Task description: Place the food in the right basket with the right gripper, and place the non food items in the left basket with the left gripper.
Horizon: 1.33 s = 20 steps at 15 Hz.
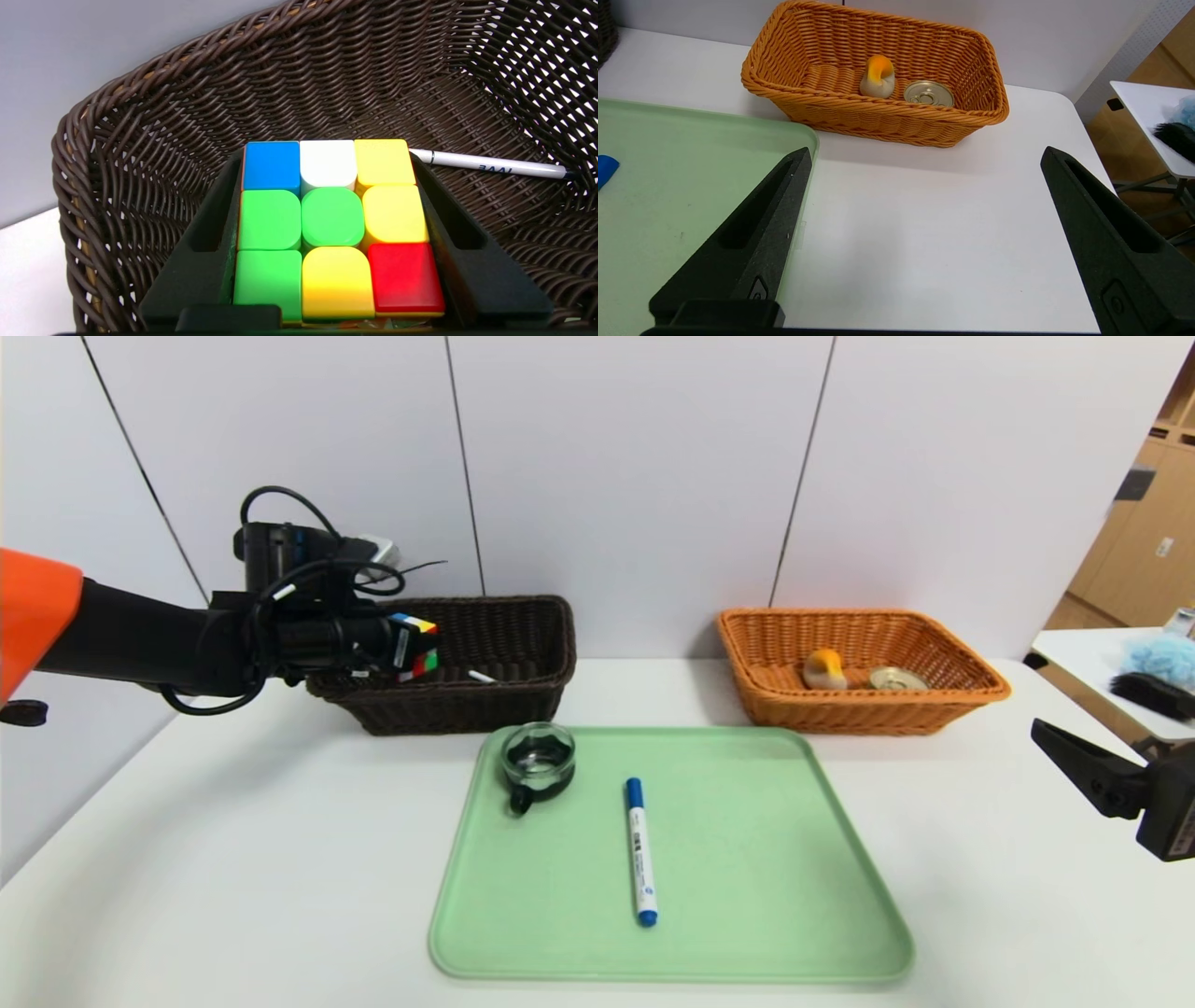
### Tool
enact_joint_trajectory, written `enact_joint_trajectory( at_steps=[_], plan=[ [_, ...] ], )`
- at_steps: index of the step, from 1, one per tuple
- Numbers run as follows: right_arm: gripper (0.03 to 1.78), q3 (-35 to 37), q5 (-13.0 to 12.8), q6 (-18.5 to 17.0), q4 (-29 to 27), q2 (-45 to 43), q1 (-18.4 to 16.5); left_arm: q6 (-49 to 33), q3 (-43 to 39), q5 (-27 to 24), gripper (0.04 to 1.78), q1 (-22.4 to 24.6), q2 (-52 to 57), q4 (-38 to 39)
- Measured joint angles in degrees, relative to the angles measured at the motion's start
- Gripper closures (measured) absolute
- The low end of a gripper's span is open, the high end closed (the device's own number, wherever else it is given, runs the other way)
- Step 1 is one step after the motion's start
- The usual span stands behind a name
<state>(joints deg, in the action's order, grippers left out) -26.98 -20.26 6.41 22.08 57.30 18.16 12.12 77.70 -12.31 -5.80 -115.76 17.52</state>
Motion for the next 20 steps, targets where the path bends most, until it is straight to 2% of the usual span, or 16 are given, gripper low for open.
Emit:
enact_joint_trajectory(
  at_steps=[2, 6, 10, 13, 16, 20],
  plan=[
    [0.11, 0.0, -0.1, 0.0, 0.0, 0.0, 0.0, 0.6, -0.6, 0.1, 0.82, 0.0, 0.1, 0.0],
    [0.11, -0.1, -0.1, 0.1, 0.1, -0.1, 0.0, 2.6, -1.5, 2.0, 0.54, 0.5, 0.0, 1.5],
    [0.11, -0.1, -0.1, 0.1, -0.2, -0.4, 0.0, 2.1, -1.5, 1.7, 0.37, 0.6, 1.2, 2.9],
    [0.11, 0.4, 0.0, 0.0, -0.2, -0.8, 0.0, -2.1, -2.8, 1.1, 0.29, -2.1, 5.0, 5.3],
    [0.11, 0.6, 0.0, 0.1, -0.3, -1.0, 0.0, -7.9, -10.7, 1.1, 0.24, -7.0, 10.7, 13.2],
    [0.11, 1.2, 0.0, 0.1, -0.2, -1.1, -0.2, -8.7, -30.5, 2.5, 0.19, -13.7, 17.4, 29.2]
  ],
)
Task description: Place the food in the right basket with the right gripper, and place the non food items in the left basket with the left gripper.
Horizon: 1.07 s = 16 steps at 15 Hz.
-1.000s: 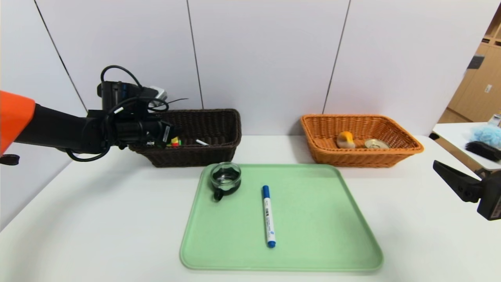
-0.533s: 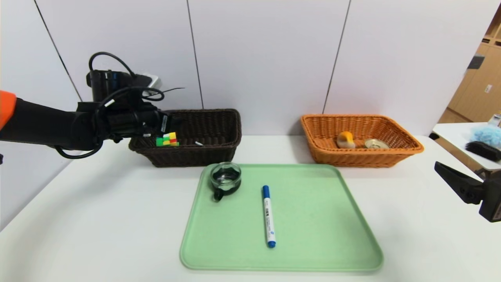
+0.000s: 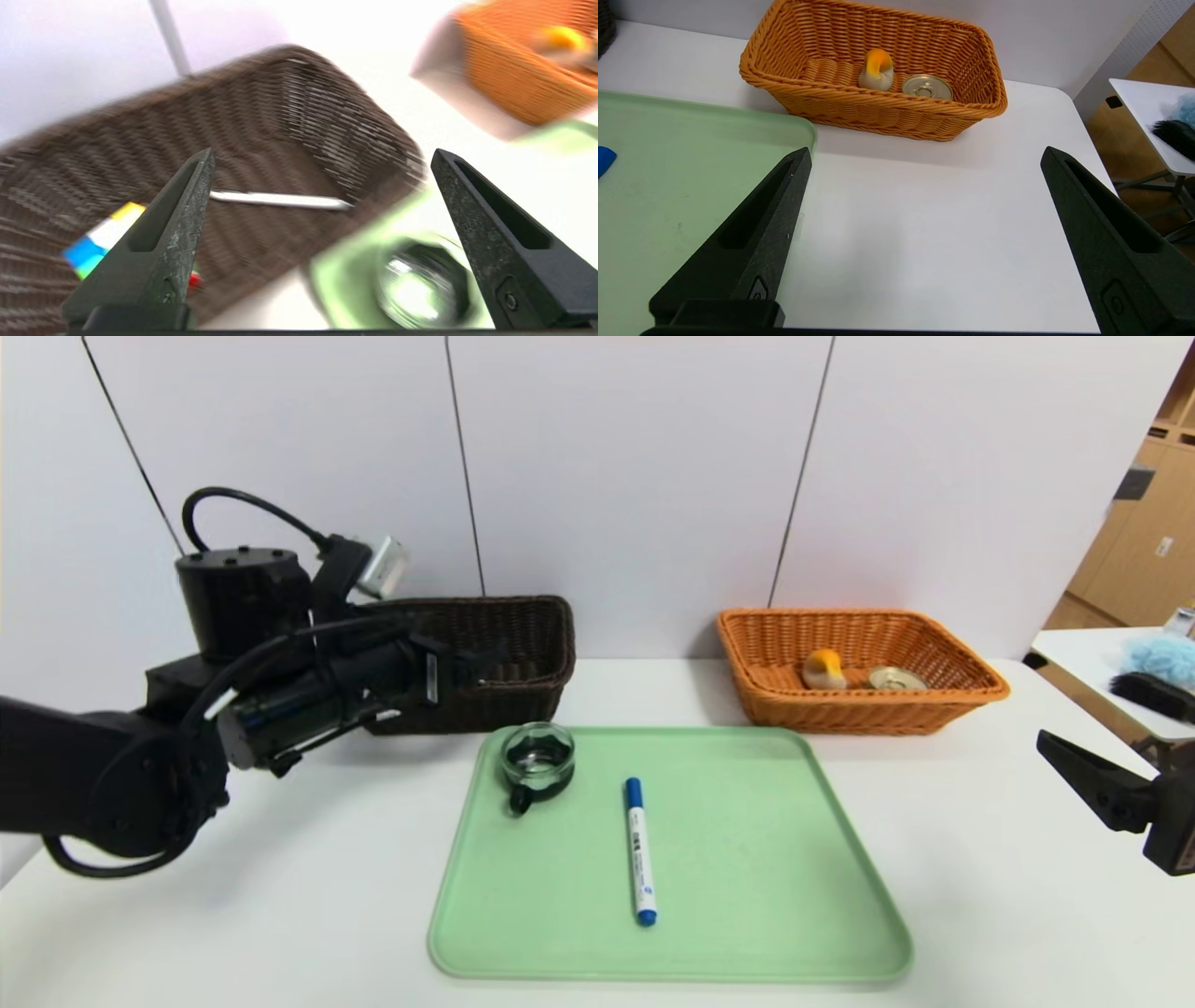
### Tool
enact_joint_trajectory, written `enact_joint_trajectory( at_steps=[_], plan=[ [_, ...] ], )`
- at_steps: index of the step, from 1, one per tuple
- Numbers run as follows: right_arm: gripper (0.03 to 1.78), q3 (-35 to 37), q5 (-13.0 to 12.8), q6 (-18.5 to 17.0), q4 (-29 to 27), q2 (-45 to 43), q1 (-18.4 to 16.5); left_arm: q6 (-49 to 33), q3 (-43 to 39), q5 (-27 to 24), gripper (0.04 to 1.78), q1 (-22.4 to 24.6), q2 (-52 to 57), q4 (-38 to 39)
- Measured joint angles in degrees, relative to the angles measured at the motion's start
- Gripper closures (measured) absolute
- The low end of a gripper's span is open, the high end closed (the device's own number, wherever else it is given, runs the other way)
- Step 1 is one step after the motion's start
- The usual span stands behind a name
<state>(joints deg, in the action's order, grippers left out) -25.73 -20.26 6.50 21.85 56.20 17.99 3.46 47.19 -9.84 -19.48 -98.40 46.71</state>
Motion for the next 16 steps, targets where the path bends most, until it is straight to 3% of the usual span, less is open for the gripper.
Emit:
enact_joint_trajectory(
  at_steps=[6, 16],
  plan=[
    [0.11, 0.4, 0.1, 0.0, -0.1, 0.1, -0.2, -0.4, -21.1, 2.9, 0.15, -6.5, 2.7, 22.9],
    [0.11, 0.5, 0.1, 0.0, -0.1, 0.4, -0.6, 0.3, -29.0, 5.3, 0.13, -9.2, -12.6, 40.3]
  ],
)
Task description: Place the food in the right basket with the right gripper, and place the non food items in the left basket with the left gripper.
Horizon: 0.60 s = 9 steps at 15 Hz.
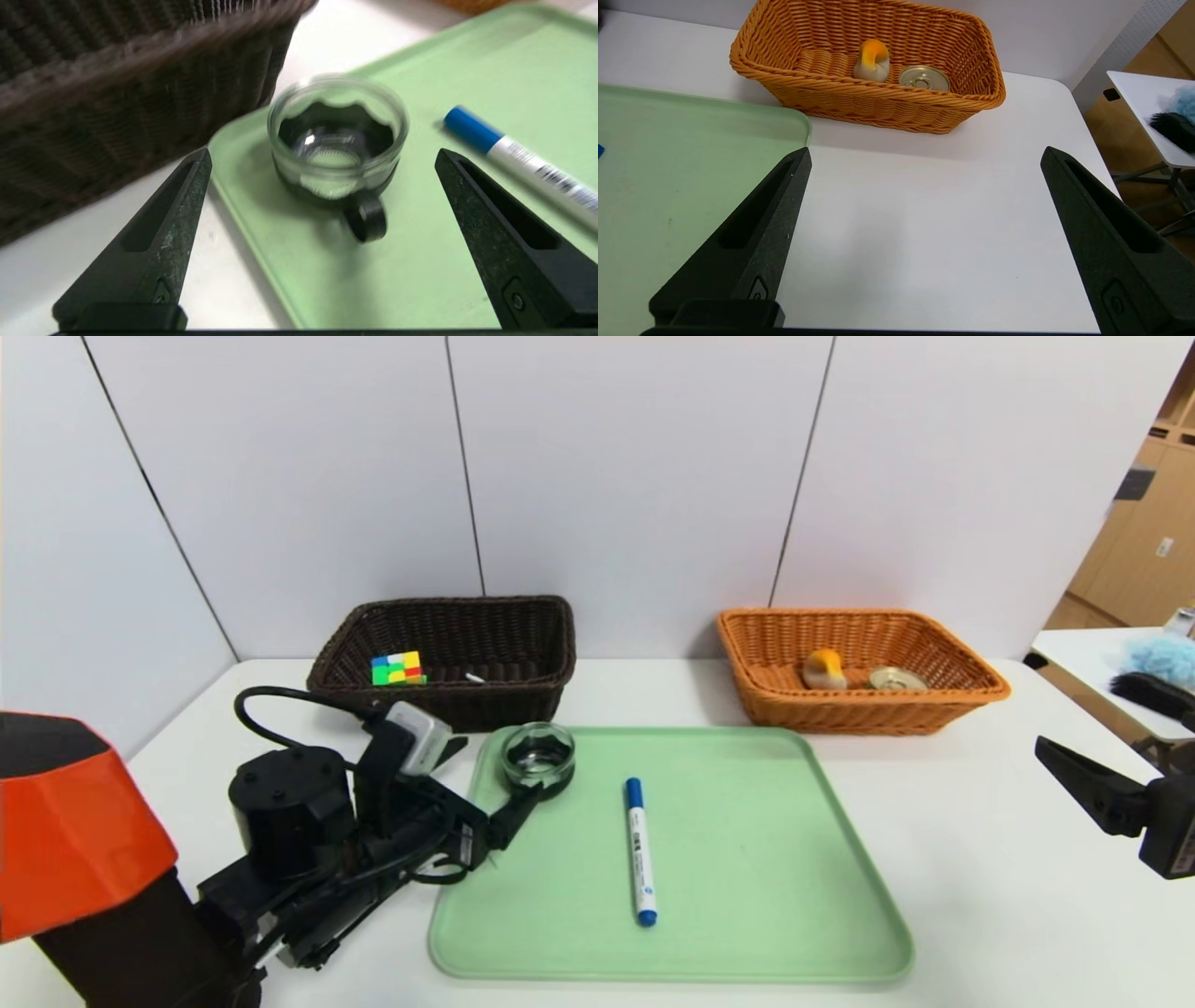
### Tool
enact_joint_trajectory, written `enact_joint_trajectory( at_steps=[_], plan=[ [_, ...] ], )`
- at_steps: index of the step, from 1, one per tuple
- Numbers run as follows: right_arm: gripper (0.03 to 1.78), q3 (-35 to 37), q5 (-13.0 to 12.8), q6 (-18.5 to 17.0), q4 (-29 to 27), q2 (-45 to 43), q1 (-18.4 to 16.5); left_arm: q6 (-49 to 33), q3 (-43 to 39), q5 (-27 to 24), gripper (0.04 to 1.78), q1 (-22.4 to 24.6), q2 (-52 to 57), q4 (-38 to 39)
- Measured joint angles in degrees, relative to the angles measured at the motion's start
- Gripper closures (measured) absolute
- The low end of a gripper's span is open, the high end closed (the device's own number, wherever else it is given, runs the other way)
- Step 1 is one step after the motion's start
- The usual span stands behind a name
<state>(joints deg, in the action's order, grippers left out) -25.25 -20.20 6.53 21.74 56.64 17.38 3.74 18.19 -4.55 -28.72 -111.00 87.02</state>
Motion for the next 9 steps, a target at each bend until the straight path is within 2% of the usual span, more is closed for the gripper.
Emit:
enact_joint_trajectory(
  at_steps=[9],
  plan=[
    [0.11, 0.4, 0.0, 0.0, 0.0, 0.0, -0.1, -0.2, 1.8, 0.3, 0.13, -0.8, -5.7, 0.2]
  ],
)
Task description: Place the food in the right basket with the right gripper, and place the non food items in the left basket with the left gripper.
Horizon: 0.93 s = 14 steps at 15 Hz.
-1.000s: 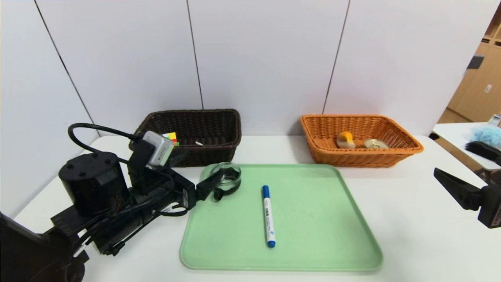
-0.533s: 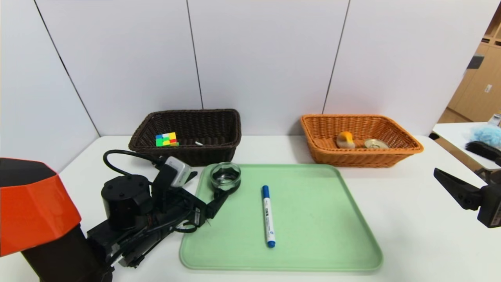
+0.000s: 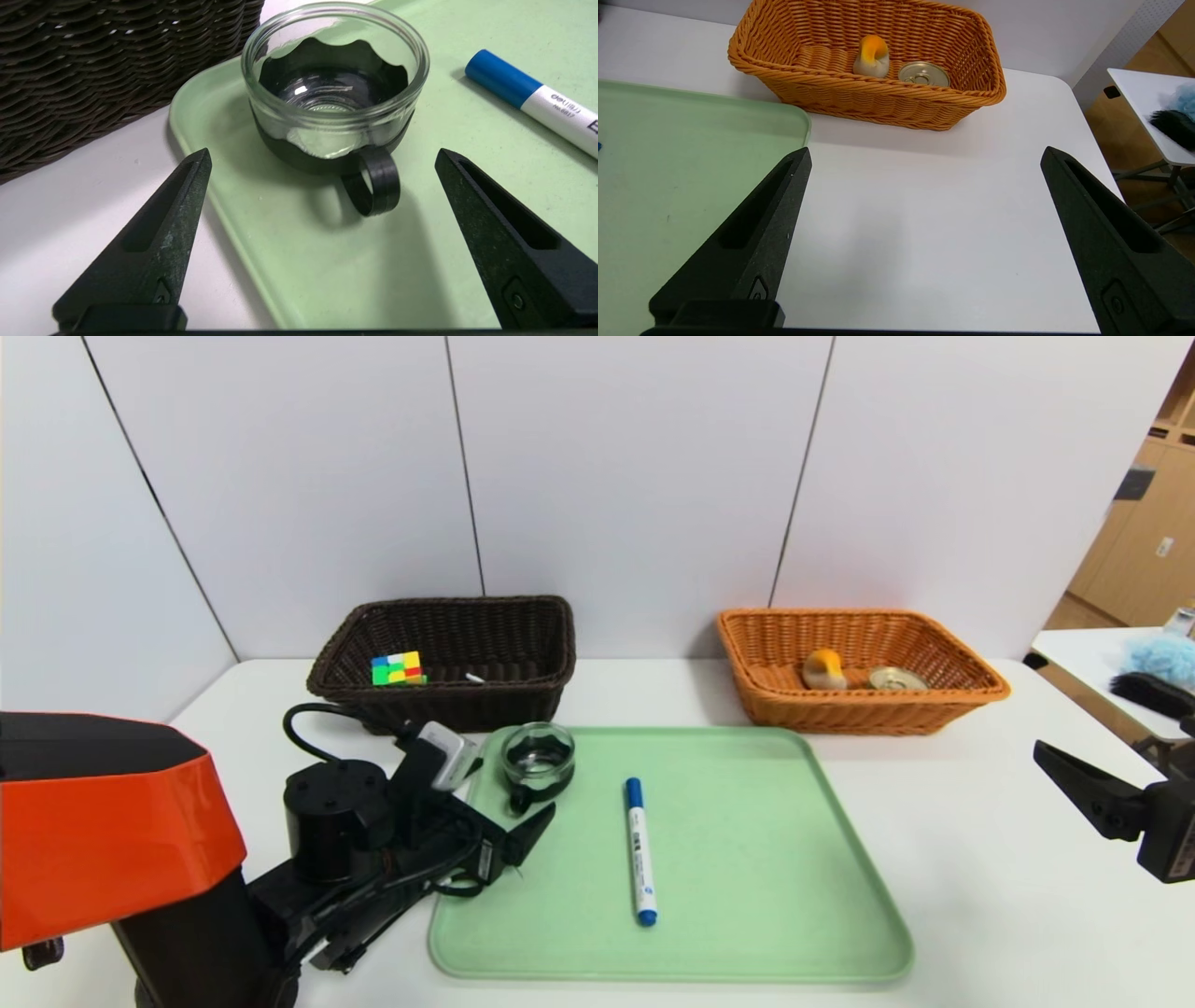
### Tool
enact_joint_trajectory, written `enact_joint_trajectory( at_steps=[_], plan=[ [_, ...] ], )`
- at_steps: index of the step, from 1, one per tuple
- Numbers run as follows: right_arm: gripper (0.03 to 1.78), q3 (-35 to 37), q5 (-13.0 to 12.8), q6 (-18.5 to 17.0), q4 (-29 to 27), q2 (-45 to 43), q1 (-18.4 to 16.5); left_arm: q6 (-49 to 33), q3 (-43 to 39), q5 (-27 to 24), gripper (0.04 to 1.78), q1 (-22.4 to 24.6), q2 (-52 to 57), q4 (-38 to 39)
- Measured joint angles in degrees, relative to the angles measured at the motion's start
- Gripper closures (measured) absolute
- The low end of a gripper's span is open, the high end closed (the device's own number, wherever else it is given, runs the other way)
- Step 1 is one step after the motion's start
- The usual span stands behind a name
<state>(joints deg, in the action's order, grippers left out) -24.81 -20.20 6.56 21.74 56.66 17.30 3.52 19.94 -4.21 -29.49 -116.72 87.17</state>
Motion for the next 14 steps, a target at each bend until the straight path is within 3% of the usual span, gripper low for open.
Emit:
enact_joint_trajectory(
  at_steps=[14],
  plan=[
    [0.11, 0.4, 0.1, 0.0, 0.0, 0.1, -0.4, -0.3, 8.4, 0.6, 0.13, -0.8, -5.7, 0.0]
  ],
)
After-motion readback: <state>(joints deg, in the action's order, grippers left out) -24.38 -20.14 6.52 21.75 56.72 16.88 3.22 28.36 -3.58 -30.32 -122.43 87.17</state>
